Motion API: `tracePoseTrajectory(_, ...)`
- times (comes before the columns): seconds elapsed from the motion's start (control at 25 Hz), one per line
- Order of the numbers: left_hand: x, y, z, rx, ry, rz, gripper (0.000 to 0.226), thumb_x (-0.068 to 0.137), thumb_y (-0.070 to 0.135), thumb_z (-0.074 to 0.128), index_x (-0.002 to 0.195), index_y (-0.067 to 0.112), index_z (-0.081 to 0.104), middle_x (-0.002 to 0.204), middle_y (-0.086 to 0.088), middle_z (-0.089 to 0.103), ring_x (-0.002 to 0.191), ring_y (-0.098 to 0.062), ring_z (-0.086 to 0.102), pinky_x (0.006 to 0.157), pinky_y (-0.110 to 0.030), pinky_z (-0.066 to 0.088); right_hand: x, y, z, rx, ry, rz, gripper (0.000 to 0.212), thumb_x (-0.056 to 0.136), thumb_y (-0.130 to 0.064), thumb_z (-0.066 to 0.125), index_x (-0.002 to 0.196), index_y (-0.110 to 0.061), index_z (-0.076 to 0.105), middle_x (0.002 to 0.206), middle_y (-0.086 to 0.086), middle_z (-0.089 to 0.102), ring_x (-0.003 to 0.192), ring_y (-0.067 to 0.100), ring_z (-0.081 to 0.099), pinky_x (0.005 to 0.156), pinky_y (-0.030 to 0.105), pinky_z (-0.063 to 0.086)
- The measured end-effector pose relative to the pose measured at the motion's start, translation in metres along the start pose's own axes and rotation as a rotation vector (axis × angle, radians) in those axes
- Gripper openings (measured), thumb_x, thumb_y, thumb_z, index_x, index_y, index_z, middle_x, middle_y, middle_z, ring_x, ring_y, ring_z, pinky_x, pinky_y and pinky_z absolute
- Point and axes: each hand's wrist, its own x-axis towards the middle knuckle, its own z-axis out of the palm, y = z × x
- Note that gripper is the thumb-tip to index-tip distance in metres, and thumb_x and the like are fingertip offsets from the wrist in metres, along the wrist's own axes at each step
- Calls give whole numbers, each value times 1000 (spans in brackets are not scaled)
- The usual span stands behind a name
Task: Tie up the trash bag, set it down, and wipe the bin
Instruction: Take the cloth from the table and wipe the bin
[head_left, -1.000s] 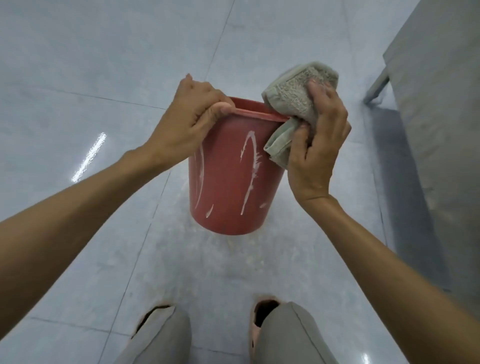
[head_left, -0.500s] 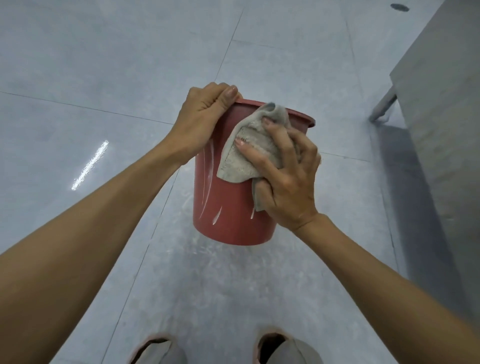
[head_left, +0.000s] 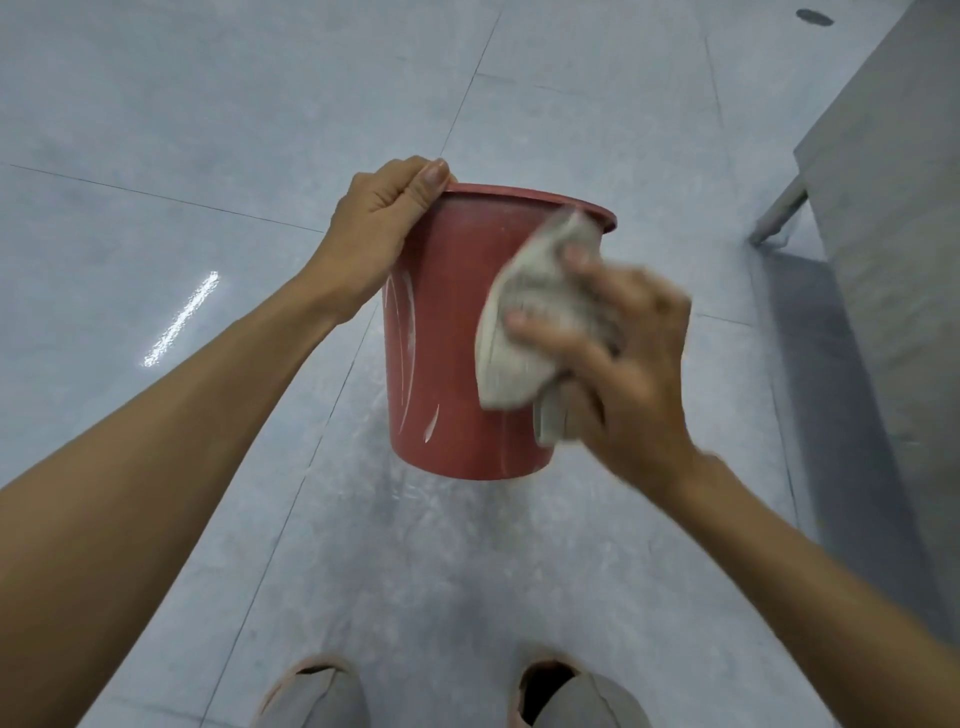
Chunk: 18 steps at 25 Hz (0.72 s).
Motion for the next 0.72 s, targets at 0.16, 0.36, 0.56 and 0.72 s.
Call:
tracePoseTrajectory(0.16,2,2,5,18,-32,25,45,98,50,45,92,12,66,92,-5,57,88,-10,51,84,-30,38,27,2,36,-87,-35,101,38,97,-40,56,133,-34,63,156,16,33,143,45,27,112,54,28)
tracePoseTrajectory(0.36,-6,-2,-5,22,28,13,37,102,44,42,90,18,65,89,1,54,82,-7,48,80,-25,37,-84,-28,25,-20,-294,-171,39,90,-35,75,128,-36,66,149,4,36,135,33,35,92,48,44)
tracePoseTrajectory(0.56,-5,1,-1,25,24,8,36,101,44,44,89,18,65,90,3,55,84,-6,48,81,-24,36,-71,-17,-9,47,-324,-284,32,95,-31,70,126,-28,62,148,4,42,132,33,39,99,45,43)
tracePoseTrajectory(0.72,-3,3,5,28,-19,44,37,100,47,44,92,21,69,95,1,59,92,-10,52,88,-31,40,21,12,17,-54,54,44,29,102,-38,57,131,-34,63,148,12,47,131,40,41,108,45,36)
